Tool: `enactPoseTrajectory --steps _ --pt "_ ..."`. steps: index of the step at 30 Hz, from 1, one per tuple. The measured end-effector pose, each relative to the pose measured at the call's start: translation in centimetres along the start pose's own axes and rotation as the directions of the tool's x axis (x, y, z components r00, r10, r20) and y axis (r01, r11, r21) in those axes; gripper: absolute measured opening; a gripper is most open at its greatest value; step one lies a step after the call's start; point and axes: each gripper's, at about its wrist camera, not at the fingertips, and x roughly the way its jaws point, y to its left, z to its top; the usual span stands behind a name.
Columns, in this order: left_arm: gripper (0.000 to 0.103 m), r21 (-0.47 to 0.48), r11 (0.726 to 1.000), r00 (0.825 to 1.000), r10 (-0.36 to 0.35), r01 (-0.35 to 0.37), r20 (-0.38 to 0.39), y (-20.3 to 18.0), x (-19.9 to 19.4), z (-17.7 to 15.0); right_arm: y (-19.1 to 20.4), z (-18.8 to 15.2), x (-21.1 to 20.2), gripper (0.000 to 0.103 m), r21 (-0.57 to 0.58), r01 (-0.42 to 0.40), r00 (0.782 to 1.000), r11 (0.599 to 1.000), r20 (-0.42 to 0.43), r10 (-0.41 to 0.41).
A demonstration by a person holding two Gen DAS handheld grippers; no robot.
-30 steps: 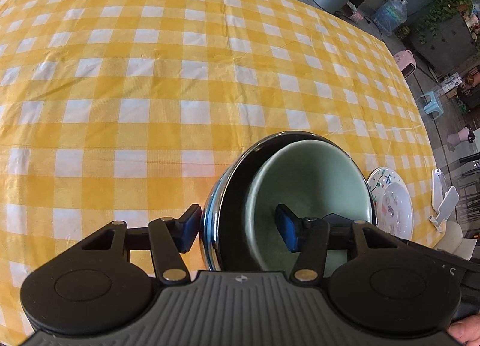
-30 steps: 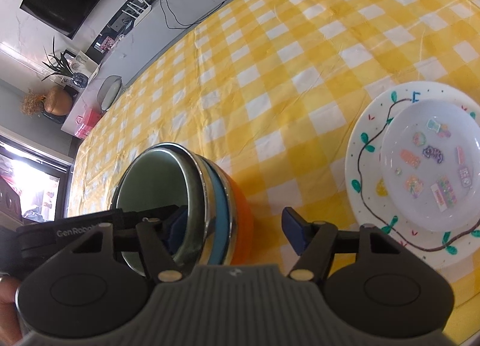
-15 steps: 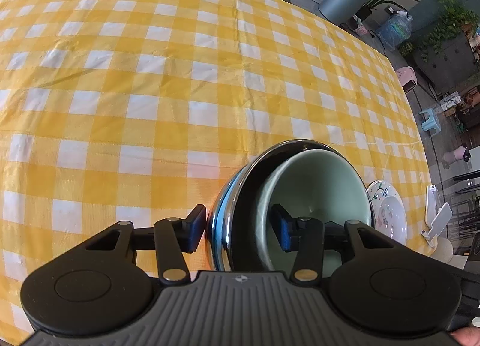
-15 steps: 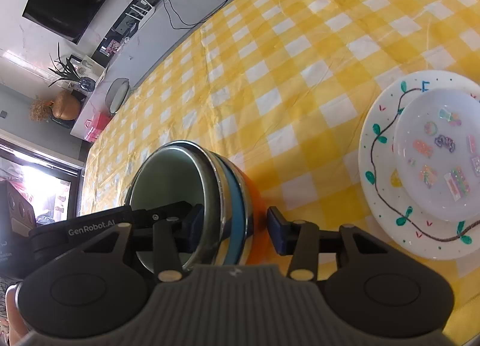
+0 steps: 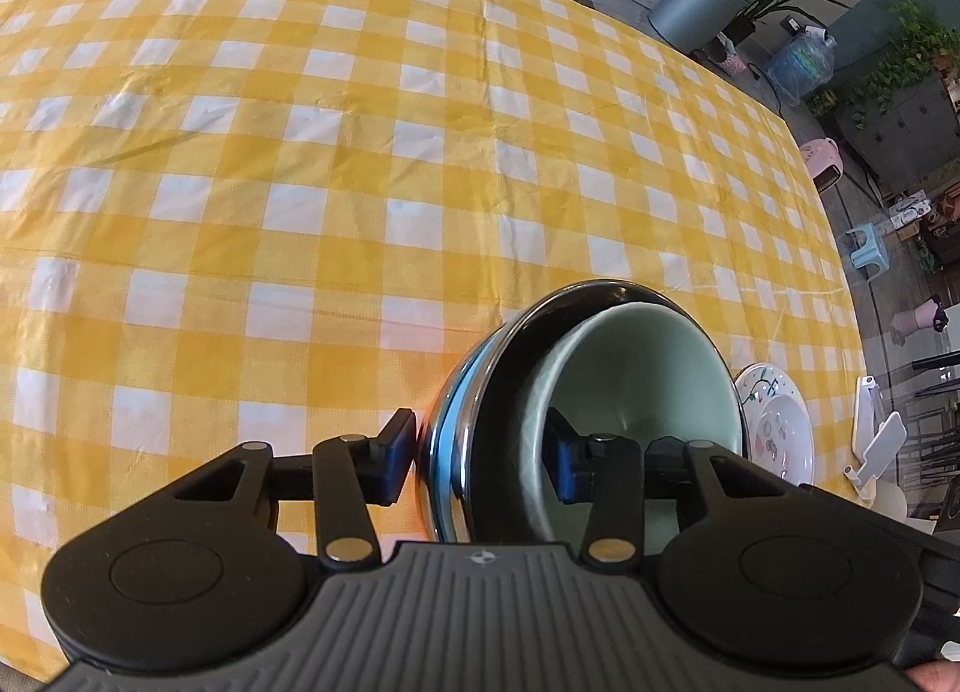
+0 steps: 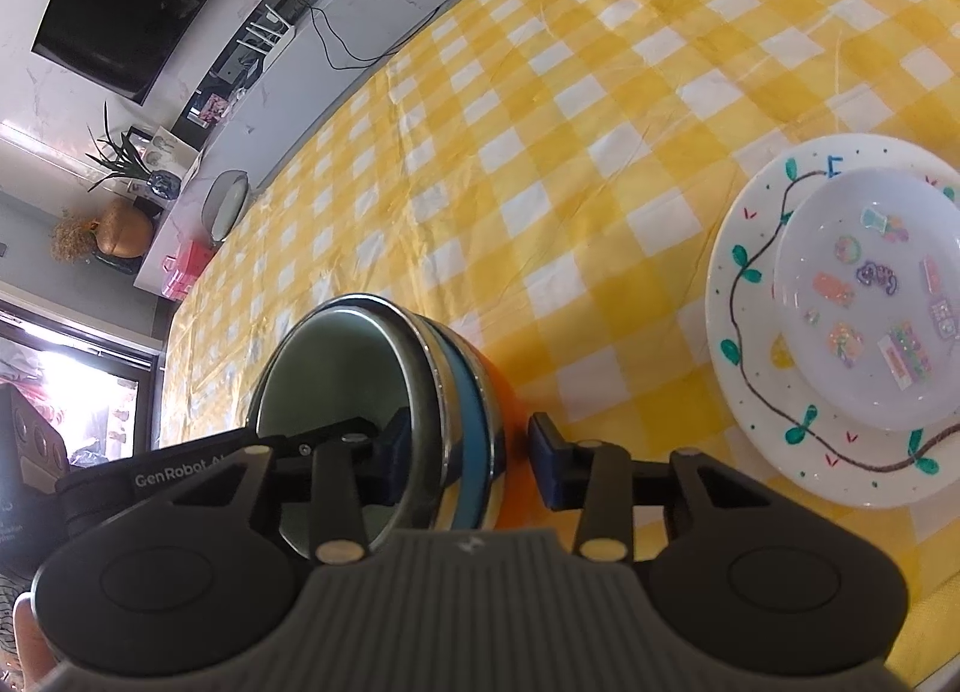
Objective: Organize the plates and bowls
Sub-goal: 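Lift the bowl stack with both grippers and lower it onto the sticker bowl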
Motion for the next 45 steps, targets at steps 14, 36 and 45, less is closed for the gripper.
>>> enactPoseTrajectory --steps 14,36,45 --pt "0.050 0.033 0.999 0.999 -0.002 0.001 0.039 -4.2 -2.1 0.2 -0.7 1.2 -3.6 0.035 -0.006 -0.007 0.999 1.000 0.039 0.007" --pt "0.050 0.027 0.995 0.993 -0.089 0.091 -0.074 -18.3 4.4 -1.8 -10.1 6.6 -14.3 0.033 0.006 0.142 0.978 0.990 0.157 -0.141" --pt "0.050 -0.005 0.999 0.994 -0.044 0.043 -0.099 -18.6 6.1 -2.2 -12.6 7.4 -12.9 0.033 0.024 0.122 0.985 0.992 0.122 -0.124"
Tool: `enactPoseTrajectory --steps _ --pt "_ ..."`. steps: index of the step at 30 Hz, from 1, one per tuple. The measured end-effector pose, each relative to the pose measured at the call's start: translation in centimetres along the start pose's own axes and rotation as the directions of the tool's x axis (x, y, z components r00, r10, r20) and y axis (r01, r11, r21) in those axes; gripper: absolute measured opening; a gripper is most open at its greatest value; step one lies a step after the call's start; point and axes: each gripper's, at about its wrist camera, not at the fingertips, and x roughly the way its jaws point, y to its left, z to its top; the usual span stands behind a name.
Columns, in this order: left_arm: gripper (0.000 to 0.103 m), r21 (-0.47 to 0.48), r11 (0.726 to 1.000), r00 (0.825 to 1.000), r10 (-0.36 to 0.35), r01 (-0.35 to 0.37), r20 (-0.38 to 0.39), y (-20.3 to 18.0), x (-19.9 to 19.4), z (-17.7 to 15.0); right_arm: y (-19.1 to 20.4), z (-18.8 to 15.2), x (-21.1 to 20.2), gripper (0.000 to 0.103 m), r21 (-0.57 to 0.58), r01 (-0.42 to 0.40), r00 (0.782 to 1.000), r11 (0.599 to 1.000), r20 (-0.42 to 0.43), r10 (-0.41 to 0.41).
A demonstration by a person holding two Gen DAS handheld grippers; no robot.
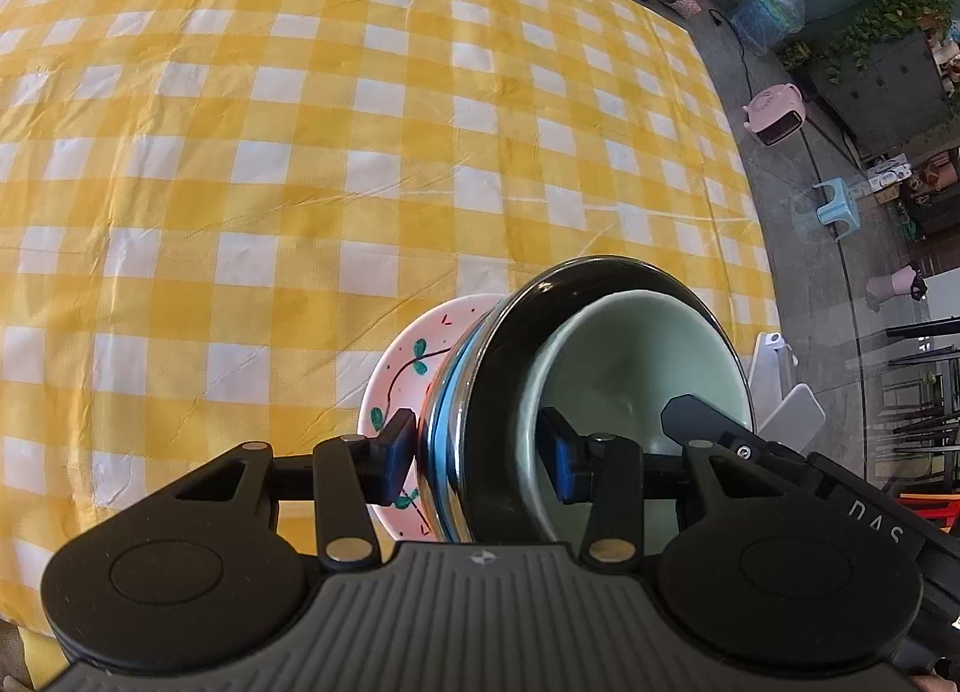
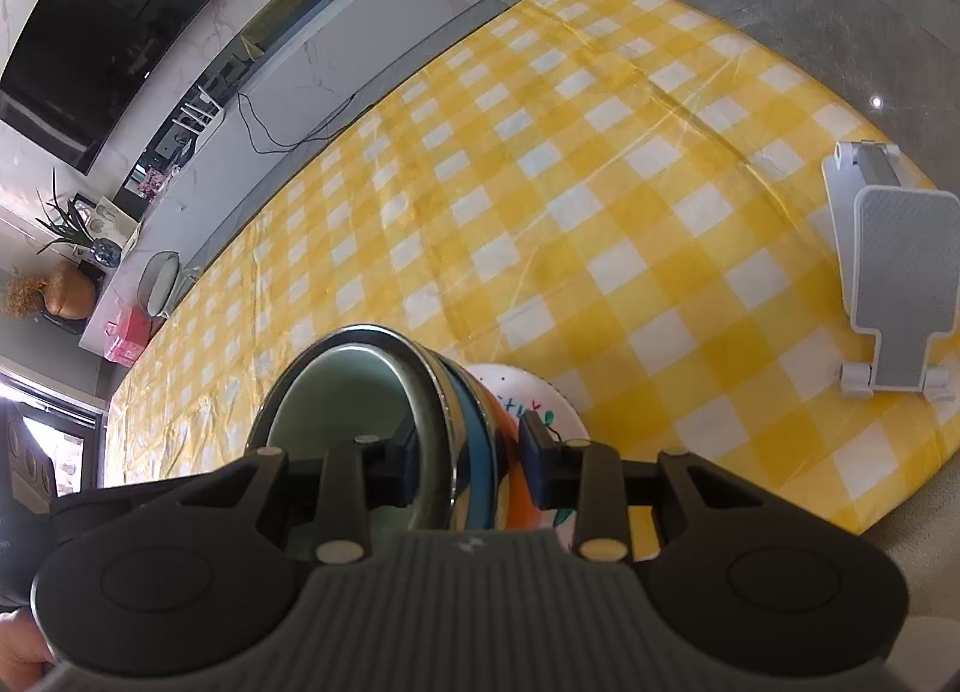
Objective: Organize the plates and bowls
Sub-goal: 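Lift the bowl stack with both grippers and lower it onto the sticker bowl, then open both grippers and pull them back from the bowl stack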
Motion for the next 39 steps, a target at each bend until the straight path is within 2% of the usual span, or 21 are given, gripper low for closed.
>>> enactPoseTrajectory --steps 8,19,21,26,32,34,39 --pt "0.046 -0.002 1.000 1.000 0.001 -0.001 0.021 -0.4 0.3 0.0 -0.9 0.5 0.4 0.032 0.007 -0.015 1.000 1.000 0.003 0.015" --pt "0.047 0.069 0.997 0.997 0.032 -0.037 0.067 -1.4 -0.2 -0.3 -1.2 0.0 0.2 0.032 -0.017 -0.017 1.000 1.000 0.014 0.018" --pt "0.055 0.077 0.996 0.996 0.033 -0.039 0.079 -1.5 -0.4 -0.3 -1.0 -0.1 0.1 0.032 -0.029 -0.015 1.000 0.999 0.014 0.016" --pt "0.065 0.084 0.996 0.995 0.018 -0.026 0.095 -1.4 -1.0 -0.3 -0.3 -0.1 -0.4 0.042 -0.073 -0.010 1.000 0.997 0.022 0.012" --pt "0.076 0.115 0.993 0.986 -0.015 -0.004 0.164 -1.6 -3.1 -1.1 0.8 -0.4 -1.7 0.064 -0.174 0.039 0.996 0.984 0.081 -0.025" --pt "0.076 0.117 0.993 0.980 -0.014 -0.009 0.197 -1.4 -4.1 -1.5 1.1 -0.6 -2.2 0.069 -0.201 0.053 0.994 0.978 0.105 -0.033" --pt "0.076 0.146 0.989 0.952 -0.012 -0.035 0.307 -0.9 -6.8 -2.9 1.8 -1.9 -4.0 0.073 -0.260 0.087 0.979 0.962 0.201 -0.034"
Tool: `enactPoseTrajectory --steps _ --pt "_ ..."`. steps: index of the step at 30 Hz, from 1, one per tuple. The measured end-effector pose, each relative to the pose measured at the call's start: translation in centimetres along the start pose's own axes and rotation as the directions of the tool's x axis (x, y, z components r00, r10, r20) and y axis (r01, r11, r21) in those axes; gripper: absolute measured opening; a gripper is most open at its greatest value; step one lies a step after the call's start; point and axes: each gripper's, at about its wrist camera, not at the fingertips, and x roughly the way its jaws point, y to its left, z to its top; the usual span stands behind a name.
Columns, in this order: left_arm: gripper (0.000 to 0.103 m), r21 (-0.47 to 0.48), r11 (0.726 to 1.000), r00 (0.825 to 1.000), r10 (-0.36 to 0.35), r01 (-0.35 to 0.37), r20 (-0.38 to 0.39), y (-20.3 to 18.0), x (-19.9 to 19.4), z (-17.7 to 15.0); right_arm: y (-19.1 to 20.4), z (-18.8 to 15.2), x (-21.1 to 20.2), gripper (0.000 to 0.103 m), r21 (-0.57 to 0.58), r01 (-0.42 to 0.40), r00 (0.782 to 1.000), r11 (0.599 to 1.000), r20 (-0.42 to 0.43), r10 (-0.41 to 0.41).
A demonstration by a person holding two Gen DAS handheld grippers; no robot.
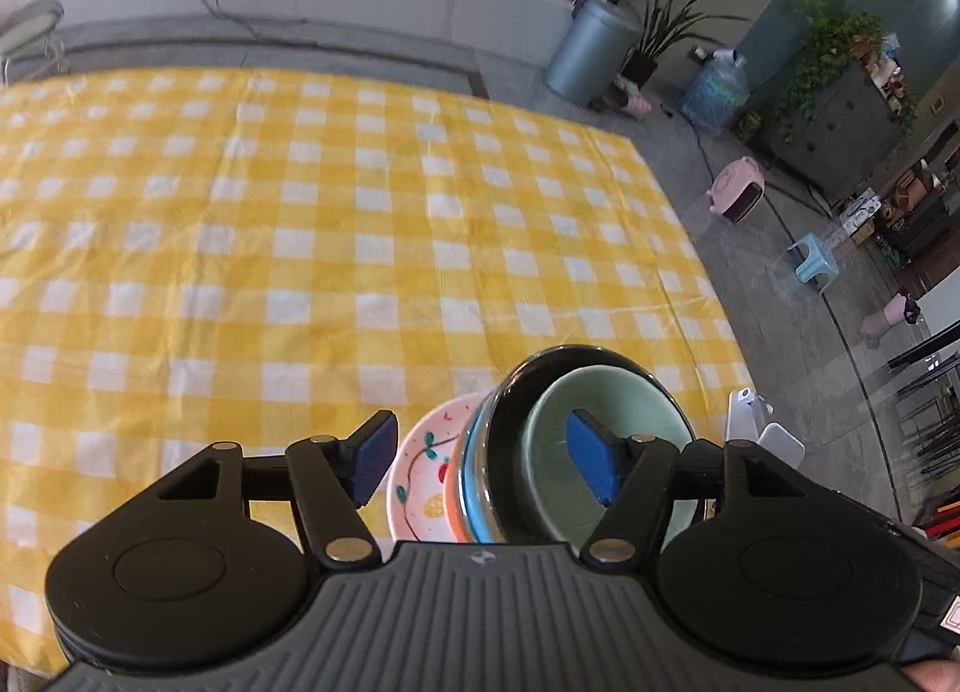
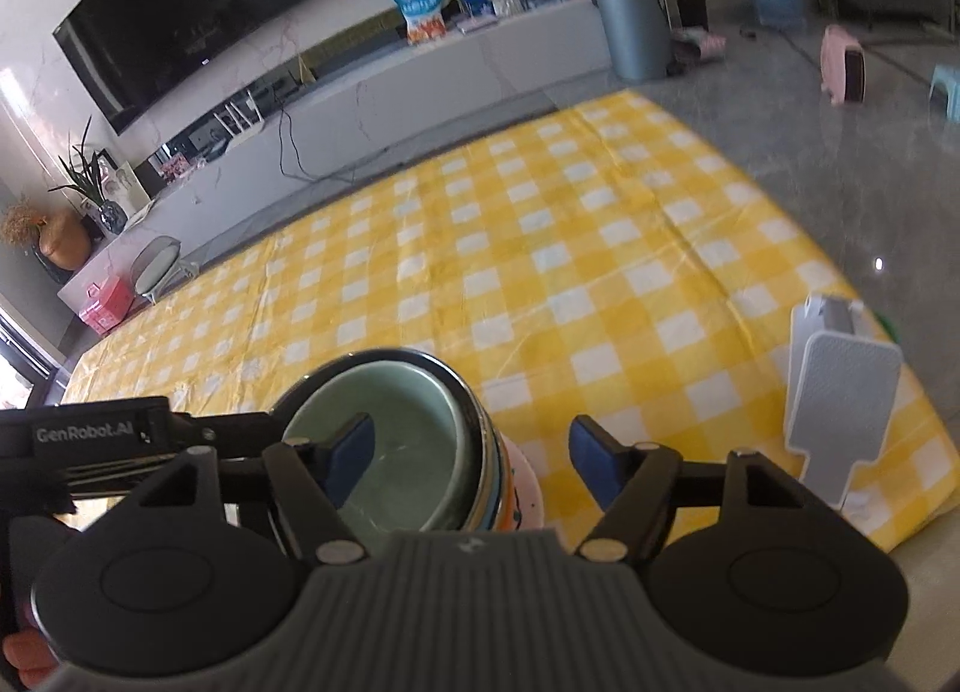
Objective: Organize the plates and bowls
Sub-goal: 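Open both grippers and pull them back from the bowl stack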
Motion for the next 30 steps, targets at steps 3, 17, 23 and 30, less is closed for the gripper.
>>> enactPoseTrajectory --steps 3,17,23,30 --pt "0.076 0.016 1.000 0.999 0.002 -0.003 0.046 0.3 -1.6 -0.5 0.7 -0.6 -0.8 0.074 -0.034 0.008 1.000 0.999 0.024 -0.007" --pt "0.076 0.259 0.953 0.926 0.051 -0.158 0.375 -1.7 -10.2 -4.9 4.3 -4.0 -6.7 0.089 -0.225 0.077 0.985 0.971 0.169 -0.039" --pt "0.080 0.280 0.932 0.889 0.082 -0.228 0.450 -3.0 -13.2 -6.8 5.0 -5.6 -9.8 0.095 -0.241 0.049 0.983 0.969 0.181 -0.005" --pt "0.082 0.295 0.925 0.892 0.091 -0.240 0.444 -3.2 -14.5 -9.4 6.0 -7.8 -13.2 0.095 -0.267 0.029 0.981 0.963 0.192 0.023"
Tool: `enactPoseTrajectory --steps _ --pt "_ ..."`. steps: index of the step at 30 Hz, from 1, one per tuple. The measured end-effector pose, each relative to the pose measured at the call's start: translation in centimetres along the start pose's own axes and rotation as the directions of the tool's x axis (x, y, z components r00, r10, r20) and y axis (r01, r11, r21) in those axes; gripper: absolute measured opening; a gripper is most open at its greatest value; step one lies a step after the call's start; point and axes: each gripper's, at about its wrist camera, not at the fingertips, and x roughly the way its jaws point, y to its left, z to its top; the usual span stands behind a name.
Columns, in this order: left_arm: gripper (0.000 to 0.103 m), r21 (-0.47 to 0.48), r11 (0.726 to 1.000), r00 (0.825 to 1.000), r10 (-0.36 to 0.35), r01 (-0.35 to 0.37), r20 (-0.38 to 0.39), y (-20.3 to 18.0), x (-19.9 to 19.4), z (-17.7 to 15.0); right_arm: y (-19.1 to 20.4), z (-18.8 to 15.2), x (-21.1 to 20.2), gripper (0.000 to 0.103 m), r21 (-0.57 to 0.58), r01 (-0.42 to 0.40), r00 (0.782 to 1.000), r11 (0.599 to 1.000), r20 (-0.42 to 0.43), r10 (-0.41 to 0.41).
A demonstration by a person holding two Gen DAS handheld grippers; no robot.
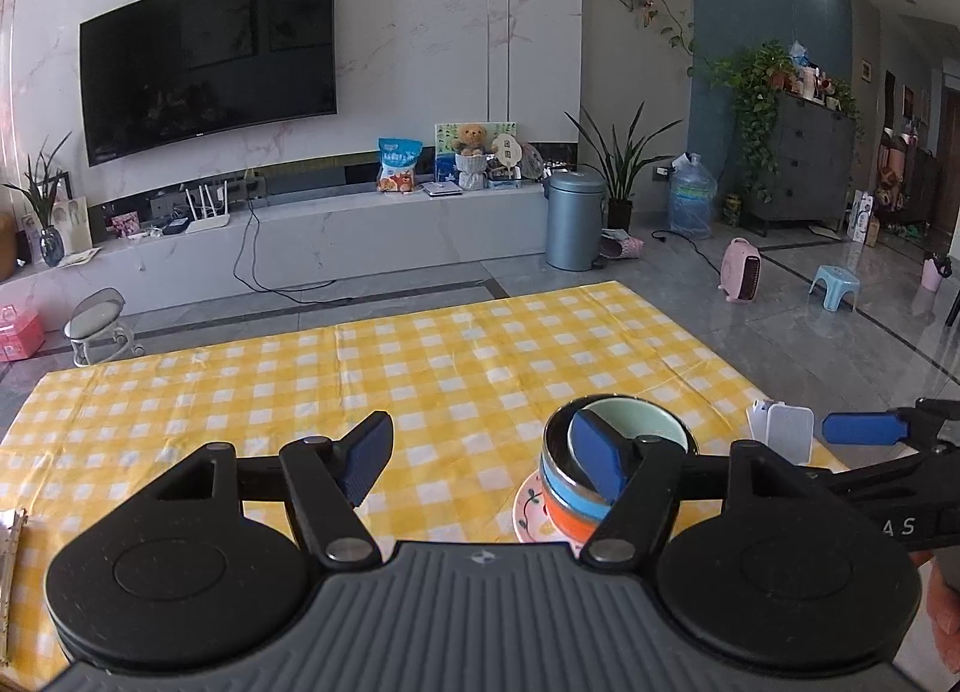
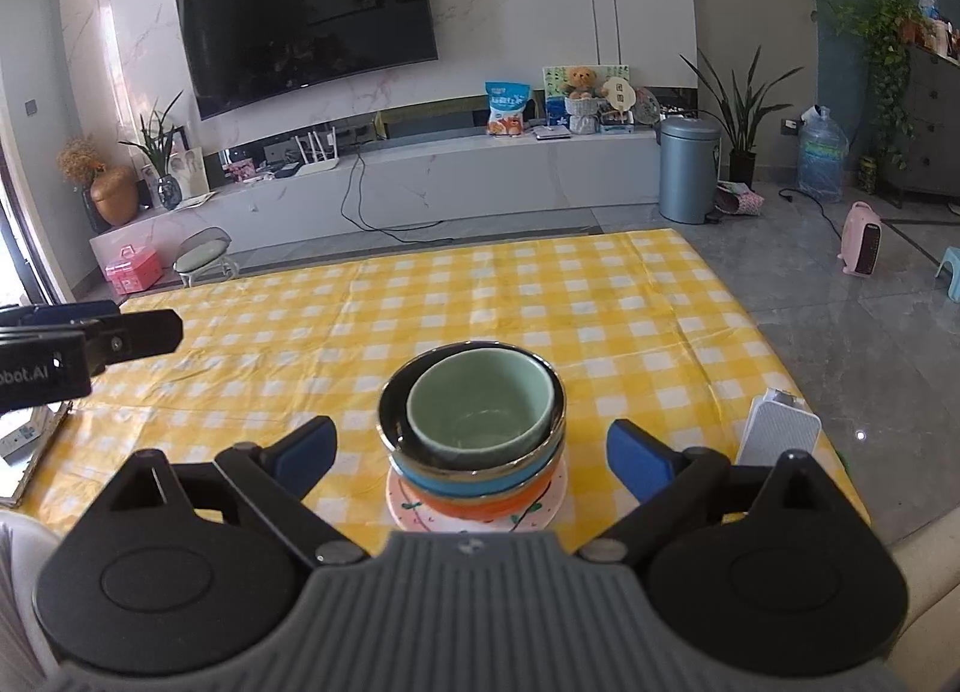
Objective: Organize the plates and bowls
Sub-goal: 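Open both grippers and pull them back from the bowl stack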
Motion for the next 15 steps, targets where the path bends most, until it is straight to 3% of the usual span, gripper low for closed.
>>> enactPoseTrajectory --steps 6,15 --pt "0.091 0.007 1.000 1.000 -0.004 0.004 -0.005 -1.0 -1.5 -1.3 1.7 -1.7 -2.8 0.096 -0.052 0.008 1.000 0.999 0.020 -0.007" --pt "0.093 -0.030 0.998 0.994 -0.064 0.062 -0.089 -1.2 -1.7 -3.3 1.6 -2.8 -5.3 0.099 0.003 0.010 0.999 1.000 0.045 -0.011"
